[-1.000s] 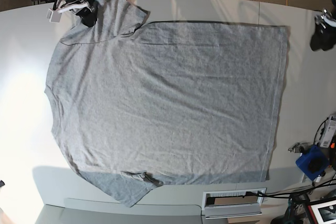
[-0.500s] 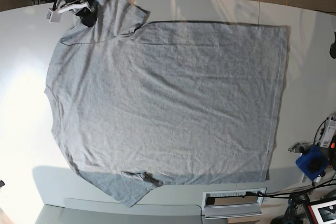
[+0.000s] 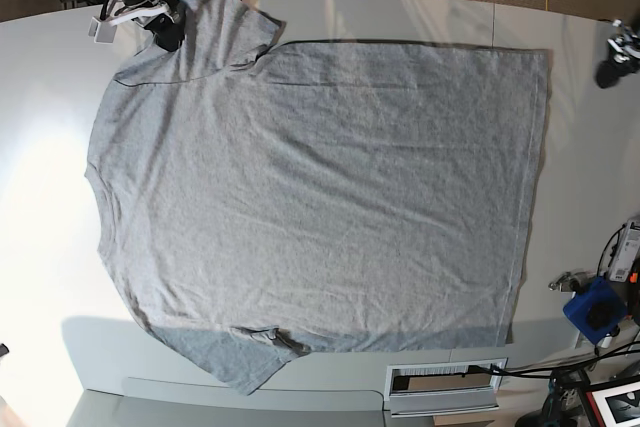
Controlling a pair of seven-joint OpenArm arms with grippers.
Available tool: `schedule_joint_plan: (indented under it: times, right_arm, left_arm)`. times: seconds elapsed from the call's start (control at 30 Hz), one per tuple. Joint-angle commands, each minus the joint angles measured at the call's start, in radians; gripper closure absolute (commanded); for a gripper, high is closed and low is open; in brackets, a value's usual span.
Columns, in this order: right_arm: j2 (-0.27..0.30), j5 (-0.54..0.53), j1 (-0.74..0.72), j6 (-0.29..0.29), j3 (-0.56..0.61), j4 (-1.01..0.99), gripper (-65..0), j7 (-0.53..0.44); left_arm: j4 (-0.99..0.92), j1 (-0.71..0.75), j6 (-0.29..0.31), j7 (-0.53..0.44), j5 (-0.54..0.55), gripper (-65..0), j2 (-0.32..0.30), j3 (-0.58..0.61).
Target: Fold the T-shirt properly
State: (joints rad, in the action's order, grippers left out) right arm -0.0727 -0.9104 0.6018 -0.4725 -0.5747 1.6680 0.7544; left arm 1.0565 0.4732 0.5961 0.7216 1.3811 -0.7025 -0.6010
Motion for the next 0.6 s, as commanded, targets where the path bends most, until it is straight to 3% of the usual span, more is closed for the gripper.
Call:
schedule_joint_plan:
  times: [0.0,0.17,0.43,0.57]
  right_arm:
    - [0.004,0.013,0.01,0.005,-0.003,0.006,0.0,0.011]
    - [0.003,0.013,0.011,0.005,-0.003,0.006,0.0,0.011]
    - [0.003,0.013,0.011,0.005,-0.003,0.006,0.0,0.011]
    - [0.003,0.013,0.011,0.005,-0.003,0.006,0.0,0.009]
  left_arm:
    - [0.006,-0.013,0.0,-0.016,0.007,-28.9,-0.02,0.003]
    - [-0.019,-0.075,-0.023,-0.022,-0.027,-28.9,0.035,0.045]
    - [-0.033,-0.082,-0.023,0.009,-0.021,-28.9,0.04,0.135]
    - [-0.033,-0.052,-0.017,0.055,0.045,-28.9,0.041,0.149]
